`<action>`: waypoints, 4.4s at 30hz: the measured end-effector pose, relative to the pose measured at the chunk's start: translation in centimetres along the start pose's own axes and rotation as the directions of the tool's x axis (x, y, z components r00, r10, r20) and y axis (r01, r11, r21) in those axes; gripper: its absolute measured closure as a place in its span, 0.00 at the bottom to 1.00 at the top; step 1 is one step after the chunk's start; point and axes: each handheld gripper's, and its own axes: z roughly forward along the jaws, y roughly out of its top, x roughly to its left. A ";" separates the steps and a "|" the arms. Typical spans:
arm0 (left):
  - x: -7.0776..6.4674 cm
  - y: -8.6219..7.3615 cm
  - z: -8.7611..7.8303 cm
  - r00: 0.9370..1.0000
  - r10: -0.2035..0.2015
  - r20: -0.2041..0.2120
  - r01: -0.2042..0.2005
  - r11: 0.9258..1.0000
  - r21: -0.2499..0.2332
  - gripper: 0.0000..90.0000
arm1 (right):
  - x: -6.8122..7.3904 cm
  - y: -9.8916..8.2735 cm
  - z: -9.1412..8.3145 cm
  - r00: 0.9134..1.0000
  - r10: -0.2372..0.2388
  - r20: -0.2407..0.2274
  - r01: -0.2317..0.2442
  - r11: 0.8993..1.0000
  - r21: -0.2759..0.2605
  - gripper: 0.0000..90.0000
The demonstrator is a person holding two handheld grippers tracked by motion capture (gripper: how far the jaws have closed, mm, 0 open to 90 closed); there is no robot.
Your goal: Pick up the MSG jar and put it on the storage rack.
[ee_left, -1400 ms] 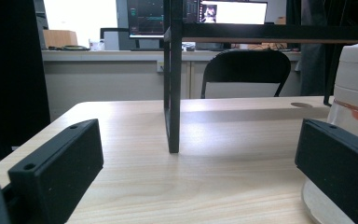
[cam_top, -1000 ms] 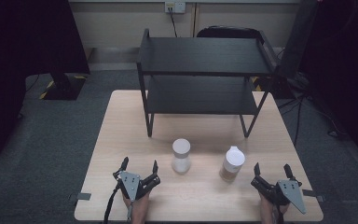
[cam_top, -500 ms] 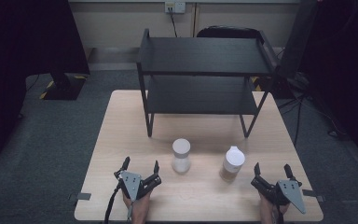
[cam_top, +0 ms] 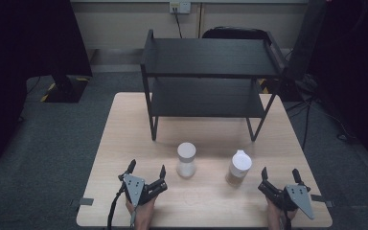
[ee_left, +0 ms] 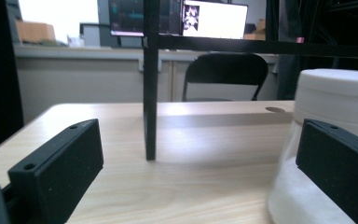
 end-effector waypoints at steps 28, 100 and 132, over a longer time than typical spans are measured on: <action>-4.7 4.3 3.8 0.990 0.012 0.144 -0.004 0.999 -0.053 0.00 | 0.1 0.0 0.0 1.000 0.000 0.003 0.000 1.000 0.000 0.00; -6.2 2.7 5.6 0.982 0.058 0.182 -0.070 0.996 0.061 0.38 | -0.1 0.0 0.0 1.000 0.003 -0.007 -0.003 1.000 -0.001 0.00; -2.6 8.8 5.1 0.912 0.122 0.391 -0.131 0.991 -0.003 0.38 | -0.1 0.0 0.0 1.000 0.002 -0.006 -0.002 1.000 0.000 0.00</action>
